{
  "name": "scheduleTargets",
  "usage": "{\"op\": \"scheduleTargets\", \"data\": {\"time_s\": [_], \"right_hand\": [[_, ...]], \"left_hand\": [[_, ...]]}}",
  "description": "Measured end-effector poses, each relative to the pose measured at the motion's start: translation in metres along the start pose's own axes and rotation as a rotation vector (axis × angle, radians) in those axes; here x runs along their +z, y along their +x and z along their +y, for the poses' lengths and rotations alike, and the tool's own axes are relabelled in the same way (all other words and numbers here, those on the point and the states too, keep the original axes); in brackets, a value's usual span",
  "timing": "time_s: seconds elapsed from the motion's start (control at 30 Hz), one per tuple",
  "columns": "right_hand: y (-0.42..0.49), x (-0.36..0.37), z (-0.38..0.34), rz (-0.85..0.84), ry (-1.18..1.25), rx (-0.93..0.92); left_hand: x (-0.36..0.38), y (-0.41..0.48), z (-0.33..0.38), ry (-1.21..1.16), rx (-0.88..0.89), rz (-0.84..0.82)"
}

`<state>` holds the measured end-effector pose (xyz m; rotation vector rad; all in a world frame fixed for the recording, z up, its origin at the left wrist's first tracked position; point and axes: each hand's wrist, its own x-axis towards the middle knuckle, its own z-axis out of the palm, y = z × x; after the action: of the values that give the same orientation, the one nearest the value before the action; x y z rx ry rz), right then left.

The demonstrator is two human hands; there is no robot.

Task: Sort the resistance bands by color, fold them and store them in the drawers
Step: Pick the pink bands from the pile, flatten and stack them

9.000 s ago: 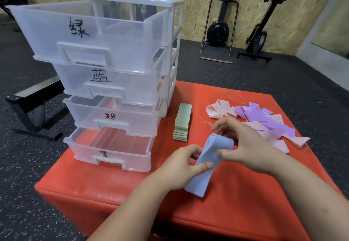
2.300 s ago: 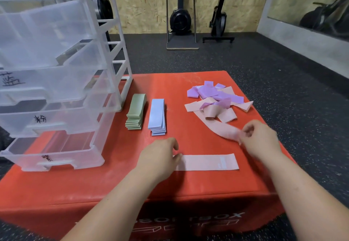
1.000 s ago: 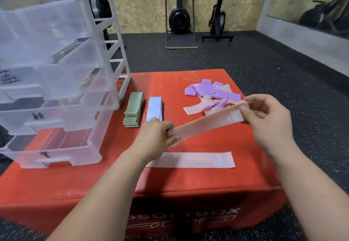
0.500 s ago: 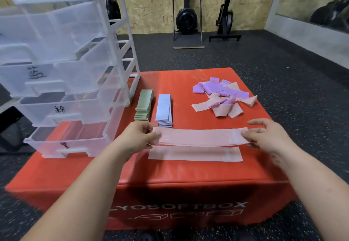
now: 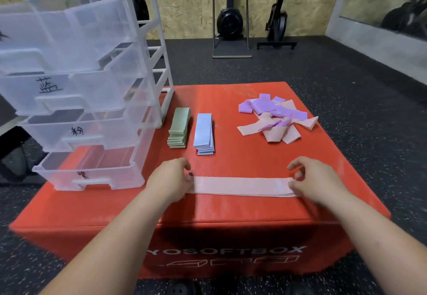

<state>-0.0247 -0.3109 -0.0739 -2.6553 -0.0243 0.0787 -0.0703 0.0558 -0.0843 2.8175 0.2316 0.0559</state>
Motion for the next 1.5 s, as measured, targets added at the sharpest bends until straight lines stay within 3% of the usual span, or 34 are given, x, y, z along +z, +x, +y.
{"op": "scheduleTargets", "data": {"time_s": [0.17,0.33,0.83,1.03,1.23,1.37,1.5], "right_hand": [[0.006,-0.013,0.009,-0.033,-0.082,-0.144],[0.002,-0.023,0.017,-0.269,-0.197,-0.381],[0.006,-0.023,0.033,-0.238,-0.237,-0.464],[0.012,-0.023,0.035,-0.256,-0.185,-0.446],[0.039,-0.014,0.023,-0.072,-0.080,-0.297],[0.066,0.004,0.018,0.011,-0.208,-0.163],[0.090,0.021,0.016,-0.024,-0.308,-0.060]], "left_hand": [[-0.010,0.007,-0.003,-0.042,0.113,-0.020],[-0.013,0.005,-0.011,-0.012,0.315,-0.213],[-0.016,-0.002,-0.007,-0.031,0.359,-0.181],[-0.013,0.004,-0.005,0.001,0.382,-0.194],[0.002,0.017,0.031,-0.082,0.400,-0.081],[0.021,0.029,0.063,-0.111,0.433,-0.083],[0.035,0.040,0.081,-0.117,0.458,-0.093]]}}
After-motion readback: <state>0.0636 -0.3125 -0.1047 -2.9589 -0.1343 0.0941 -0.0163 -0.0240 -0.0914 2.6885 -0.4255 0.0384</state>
